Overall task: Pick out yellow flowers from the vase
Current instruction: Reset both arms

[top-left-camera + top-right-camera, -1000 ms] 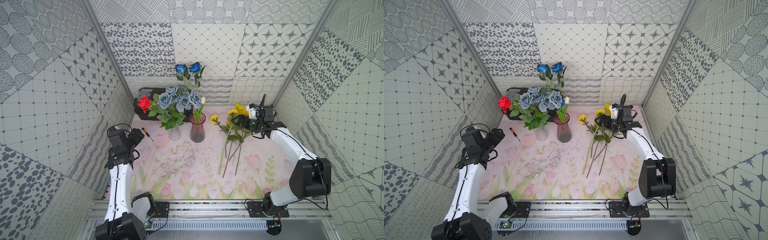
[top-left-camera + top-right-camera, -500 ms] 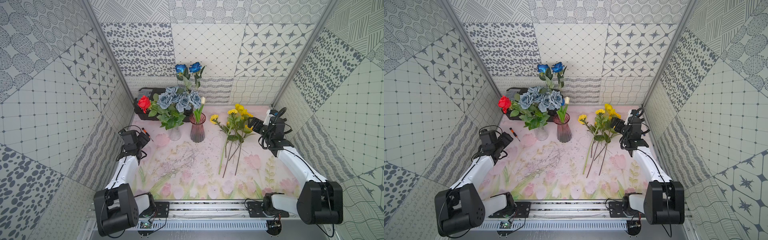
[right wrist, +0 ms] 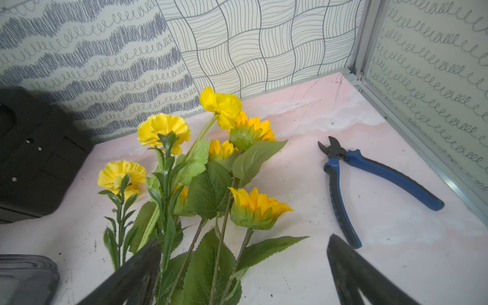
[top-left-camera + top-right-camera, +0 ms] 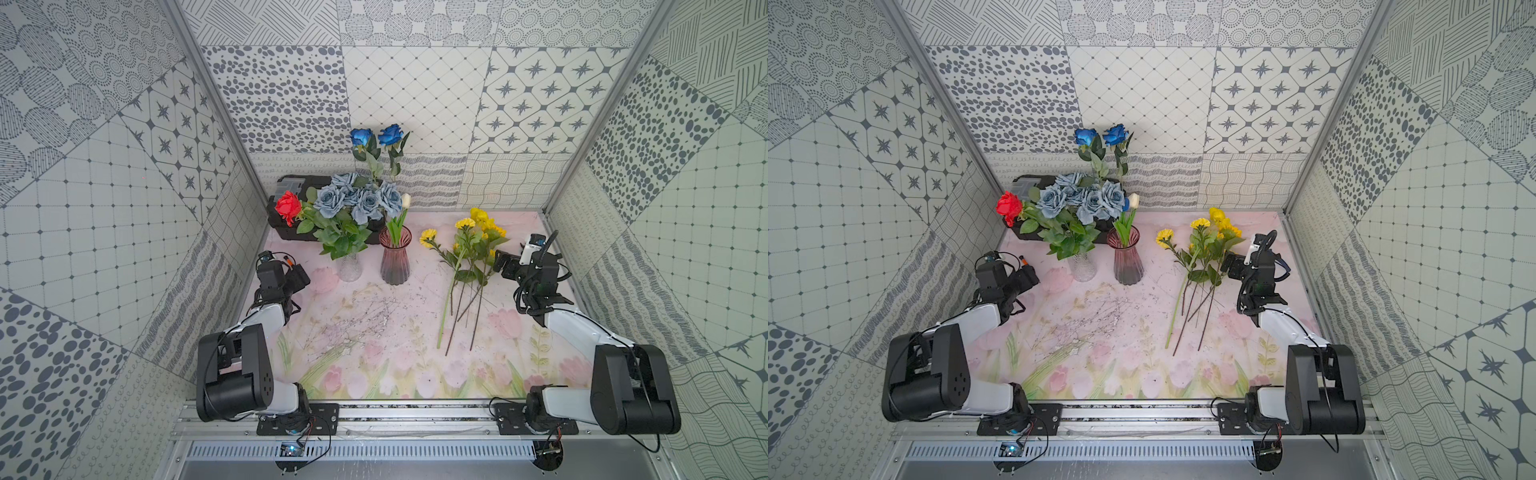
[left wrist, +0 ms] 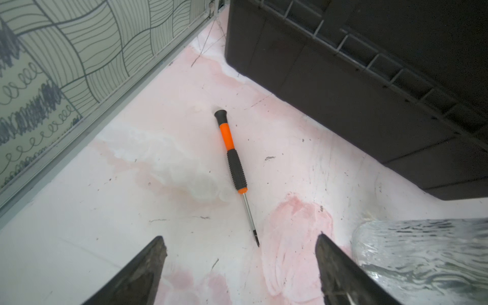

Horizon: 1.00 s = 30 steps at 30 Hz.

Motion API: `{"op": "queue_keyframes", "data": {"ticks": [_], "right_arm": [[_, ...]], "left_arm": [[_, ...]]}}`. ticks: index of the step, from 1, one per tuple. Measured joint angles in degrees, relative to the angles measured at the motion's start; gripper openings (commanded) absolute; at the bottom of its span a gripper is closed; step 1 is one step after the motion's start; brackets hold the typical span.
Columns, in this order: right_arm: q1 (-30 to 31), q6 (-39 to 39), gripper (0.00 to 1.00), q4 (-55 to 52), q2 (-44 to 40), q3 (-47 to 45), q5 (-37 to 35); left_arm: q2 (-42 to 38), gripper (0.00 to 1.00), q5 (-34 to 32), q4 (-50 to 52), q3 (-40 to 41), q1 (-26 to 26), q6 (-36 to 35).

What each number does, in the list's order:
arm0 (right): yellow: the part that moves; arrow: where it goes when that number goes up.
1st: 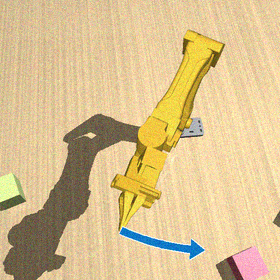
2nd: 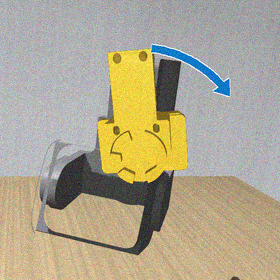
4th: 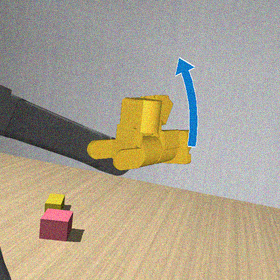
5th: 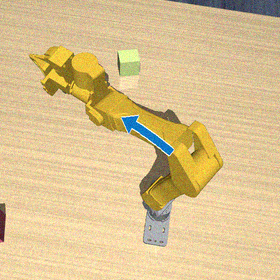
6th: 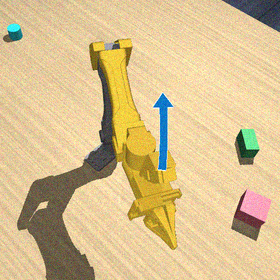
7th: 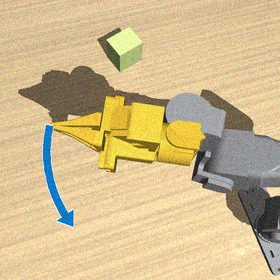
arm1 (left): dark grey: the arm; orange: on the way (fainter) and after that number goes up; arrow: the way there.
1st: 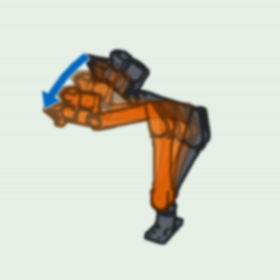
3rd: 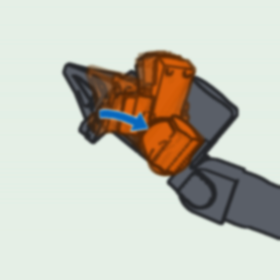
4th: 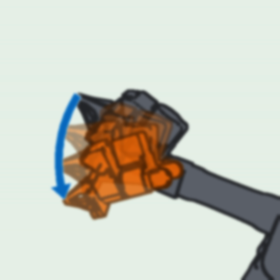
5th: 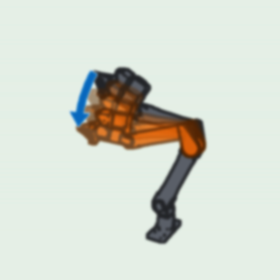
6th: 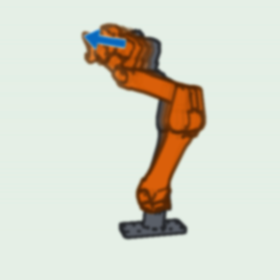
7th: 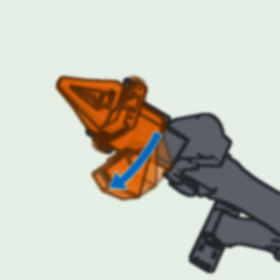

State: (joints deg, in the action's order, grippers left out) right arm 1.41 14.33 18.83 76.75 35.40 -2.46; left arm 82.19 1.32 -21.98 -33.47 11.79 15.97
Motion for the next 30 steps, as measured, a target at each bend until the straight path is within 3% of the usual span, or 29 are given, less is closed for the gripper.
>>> {"op": "queue_keyframes", "data": {"ticks": [12,20,30], "right_arm": [[0.0,-1.22,0.98,3.93,1.6,-1.86,-0.63],[0.0,-1.92,0.98,5.27,1.44,-2.32,-1.05],[0.0,-2.36,0.98,4.5,-0.98,-2.23,-1.68]], "left_arm": [[9.07,0.98,4.55,-16.31,1.7,-0.04,-7.19],[11.58,0.98,6.34,-21.81,2.71,-1.64,-9.84],[-7.21,0.98,3.15,-17.73,5.97,-3.98,-12.48]]}}
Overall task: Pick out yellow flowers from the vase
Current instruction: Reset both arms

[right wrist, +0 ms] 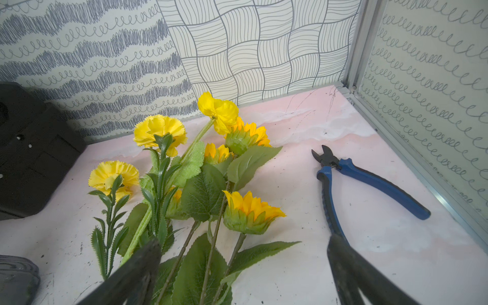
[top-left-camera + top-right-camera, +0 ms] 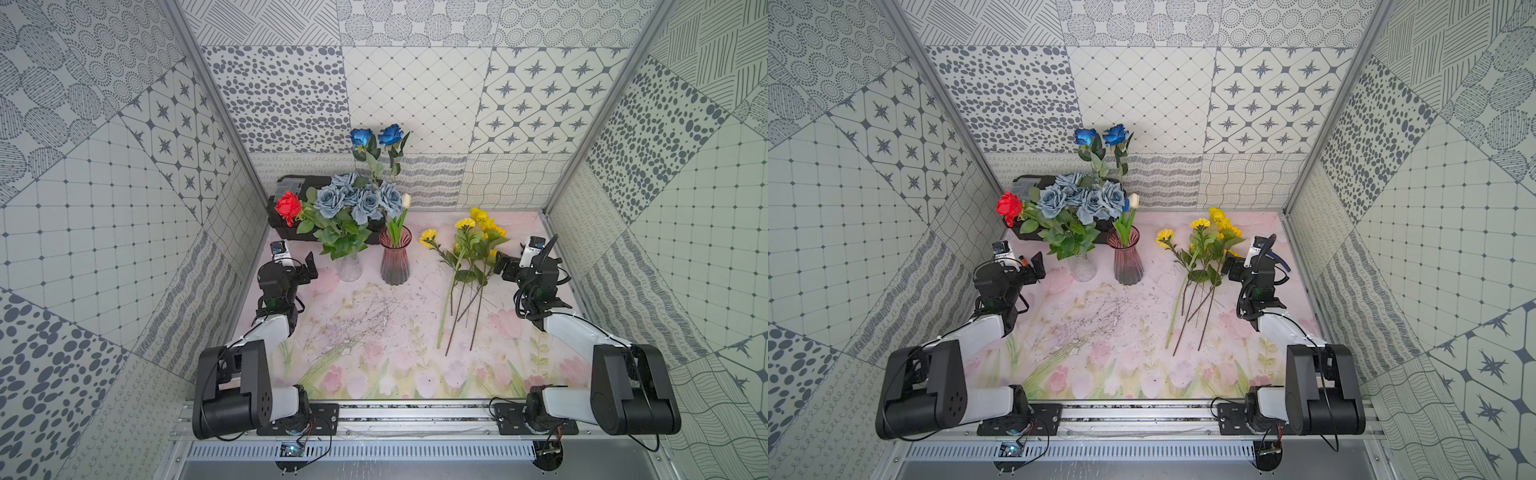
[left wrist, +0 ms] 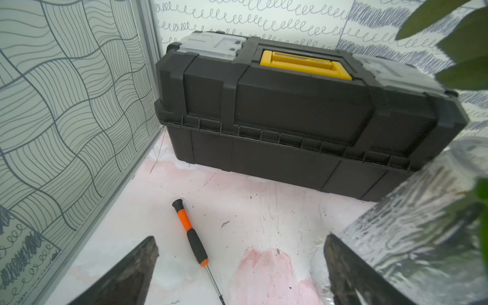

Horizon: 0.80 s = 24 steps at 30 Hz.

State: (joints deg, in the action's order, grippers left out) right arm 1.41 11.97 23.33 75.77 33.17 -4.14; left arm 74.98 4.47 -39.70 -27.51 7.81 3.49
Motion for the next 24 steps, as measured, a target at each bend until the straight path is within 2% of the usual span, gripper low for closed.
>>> {"op": "queue_keyframes", "data": {"ticks": [6,9,14,20,24], "right_arm": [[0.46,-0.7,0.98,-0.87,1.05,0.57,-2.75],[0.87,-1.77,0.98,-0.66,1.07,0.26,-4.33],[1.64,-4.96,0.98,2.45,1.14,-3.67,-4.37],[2.36,-8.9,0.98,19.34,7.85,-14.47,-2.49],[2.49,-10.27,0.98,26.4,14.14,-16.33,-1.22]], "left_arm": [[-3.61,0.98,-0.94,1.75,5.35,-0.98,0.39],[-1.6,0.98,-0.83,1.66,5.4,-2.23,0.46],[6.03,0.98,-1.2,-0.81,5.84,-4.33,0.11],[12.81,0.98,-1.55,-2.75,5.01,-5.51,-1.01],[14.25,0.98,-2.34,-3.39,4.46,-6.25,-1.6]]}}
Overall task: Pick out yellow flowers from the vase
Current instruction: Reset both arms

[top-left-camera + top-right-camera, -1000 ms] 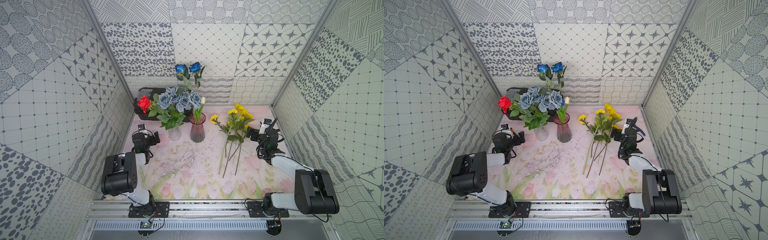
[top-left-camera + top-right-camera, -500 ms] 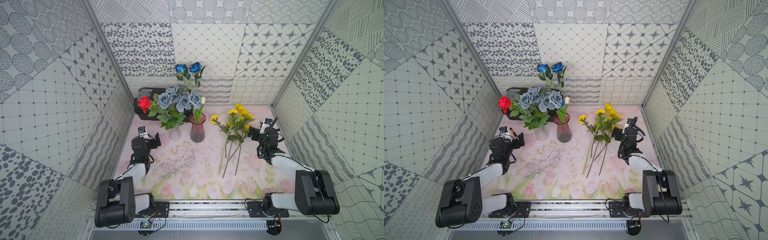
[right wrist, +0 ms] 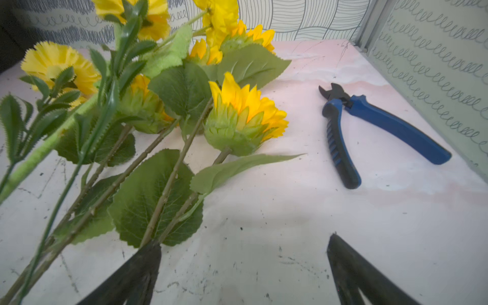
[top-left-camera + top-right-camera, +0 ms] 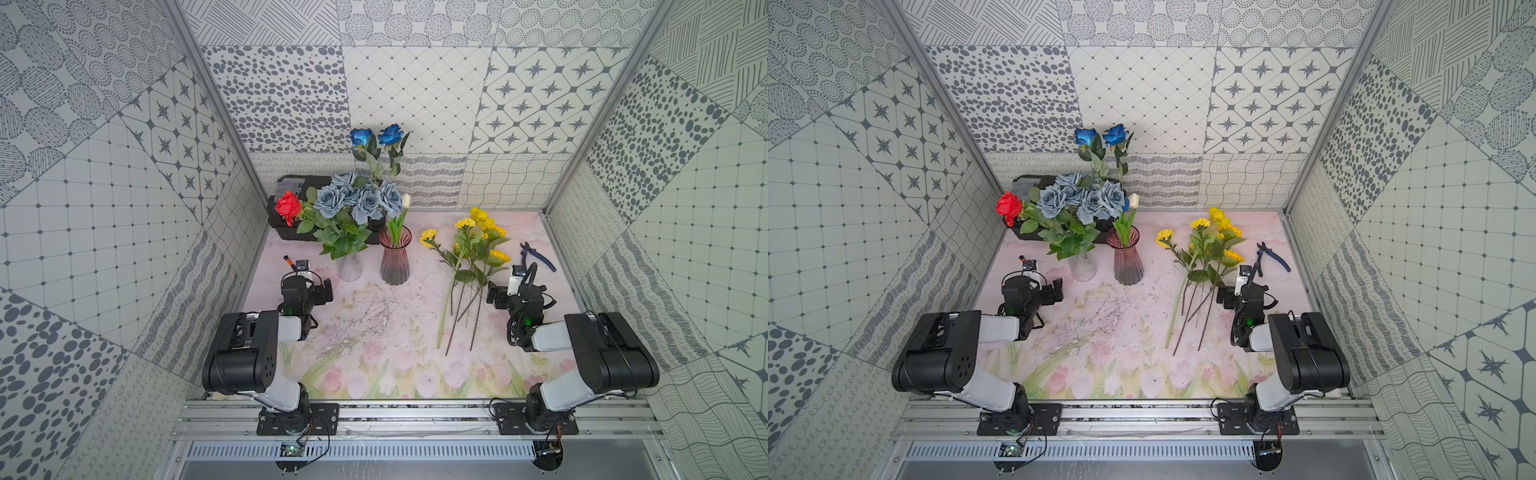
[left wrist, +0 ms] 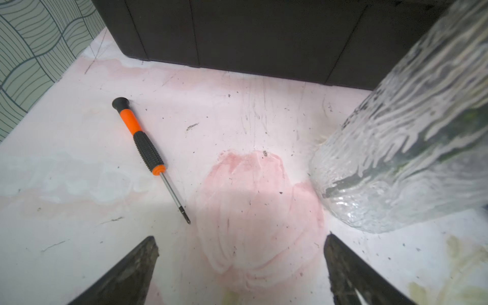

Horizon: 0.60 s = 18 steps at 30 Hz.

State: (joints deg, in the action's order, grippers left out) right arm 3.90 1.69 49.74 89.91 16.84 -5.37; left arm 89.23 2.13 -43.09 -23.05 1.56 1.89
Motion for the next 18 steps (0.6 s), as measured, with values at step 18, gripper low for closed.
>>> {"op": "queue_keyframes", "data": {"ticks": [18], "right_arm": [[-1.42,-0.42,0.98,-3.78,-0.22,6.93,3.67]], "left_arm": [[0.52,0.98,-2.16,-0.44,-0.52,-1.4,-1.46]]}}
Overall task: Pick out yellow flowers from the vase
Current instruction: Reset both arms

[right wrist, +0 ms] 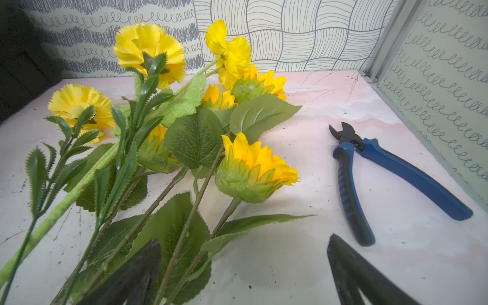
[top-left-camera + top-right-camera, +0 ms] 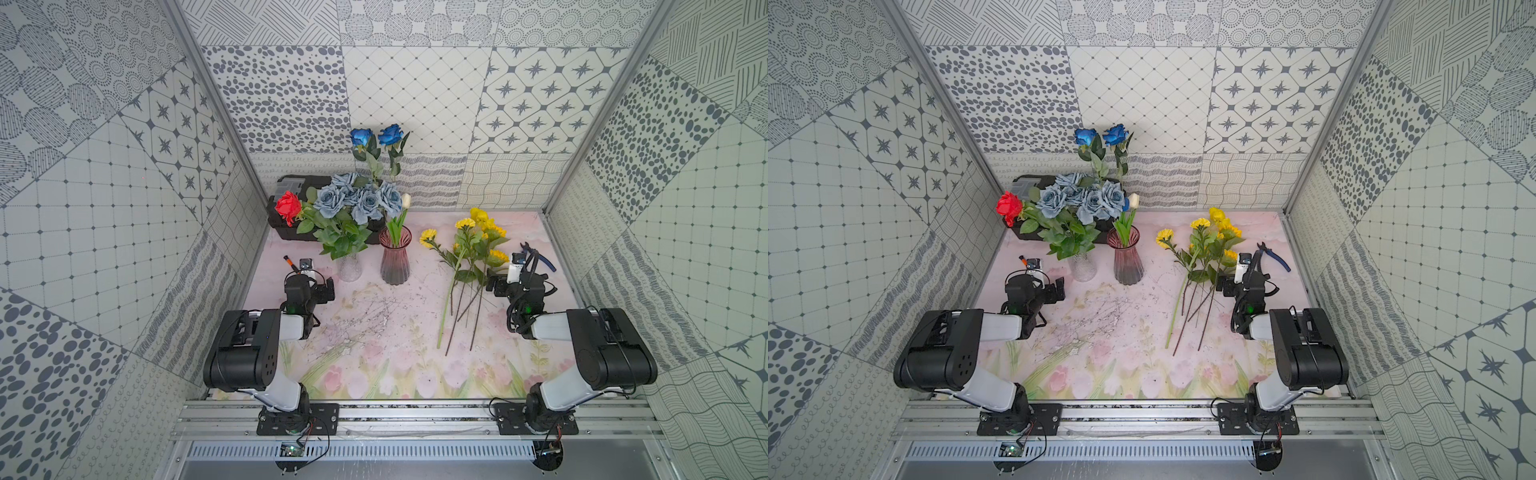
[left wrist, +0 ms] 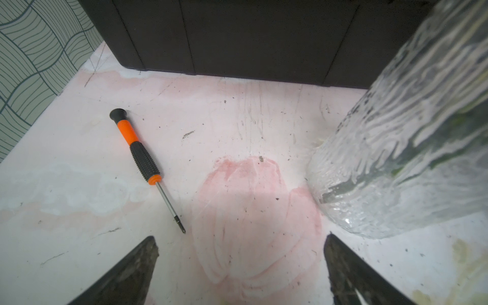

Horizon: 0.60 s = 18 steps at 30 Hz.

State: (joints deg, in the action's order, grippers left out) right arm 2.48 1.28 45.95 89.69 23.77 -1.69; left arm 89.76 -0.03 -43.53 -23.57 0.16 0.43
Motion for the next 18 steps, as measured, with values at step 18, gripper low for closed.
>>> {"op": "queue_keyframes", "data": {"ticks": [18], "right_arm": [[0.0,0.0,0.98,-0.09,0.0,0.0,0.13]], "left_arm": [[0.0,0.98,-0.37,0.0,0.0,-0.04,-0.61]]}}
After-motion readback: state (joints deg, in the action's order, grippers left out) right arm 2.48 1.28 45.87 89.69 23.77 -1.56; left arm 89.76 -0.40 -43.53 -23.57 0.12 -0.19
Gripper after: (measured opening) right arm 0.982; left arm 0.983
